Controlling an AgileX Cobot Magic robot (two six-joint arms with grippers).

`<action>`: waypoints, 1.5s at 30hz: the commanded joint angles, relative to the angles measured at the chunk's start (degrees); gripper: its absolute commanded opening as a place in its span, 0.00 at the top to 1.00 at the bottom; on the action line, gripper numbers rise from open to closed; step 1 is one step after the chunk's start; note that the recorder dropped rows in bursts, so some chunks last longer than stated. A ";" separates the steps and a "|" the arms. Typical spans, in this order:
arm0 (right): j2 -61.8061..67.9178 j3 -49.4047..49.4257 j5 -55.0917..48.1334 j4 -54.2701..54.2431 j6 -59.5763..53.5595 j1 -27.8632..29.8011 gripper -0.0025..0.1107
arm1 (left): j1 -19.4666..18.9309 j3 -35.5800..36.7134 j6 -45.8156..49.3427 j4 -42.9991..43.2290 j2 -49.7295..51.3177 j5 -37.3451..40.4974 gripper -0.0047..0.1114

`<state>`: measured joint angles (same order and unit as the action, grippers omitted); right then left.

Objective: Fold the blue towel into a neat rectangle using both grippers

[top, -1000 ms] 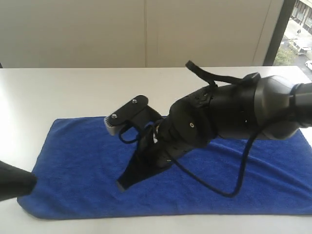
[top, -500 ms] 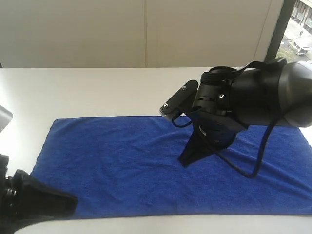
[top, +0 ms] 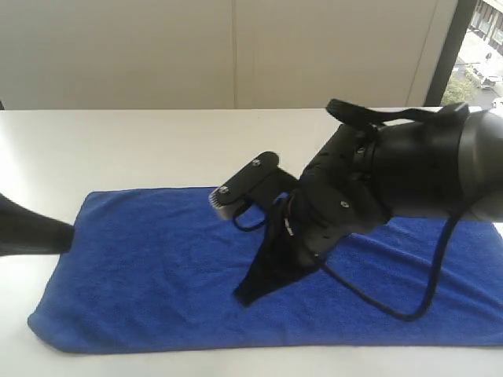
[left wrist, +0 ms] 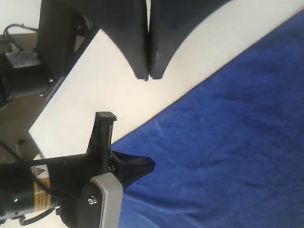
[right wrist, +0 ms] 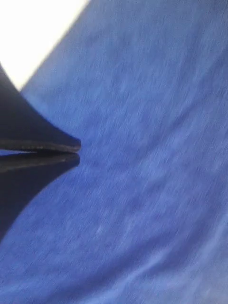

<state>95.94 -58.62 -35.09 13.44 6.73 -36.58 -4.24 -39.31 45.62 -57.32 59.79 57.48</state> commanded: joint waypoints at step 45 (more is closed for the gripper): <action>32.06 -26.23 25.31 -15.07 -12.14 -20.57 0.88 | -7.23 2.53 -26.45 19.28 -4.52 -18.94 0.96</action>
<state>127.95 -84.62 -9.33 -1.61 -6.15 -57.79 -11.28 -36.70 19.60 -36.45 55.59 37.98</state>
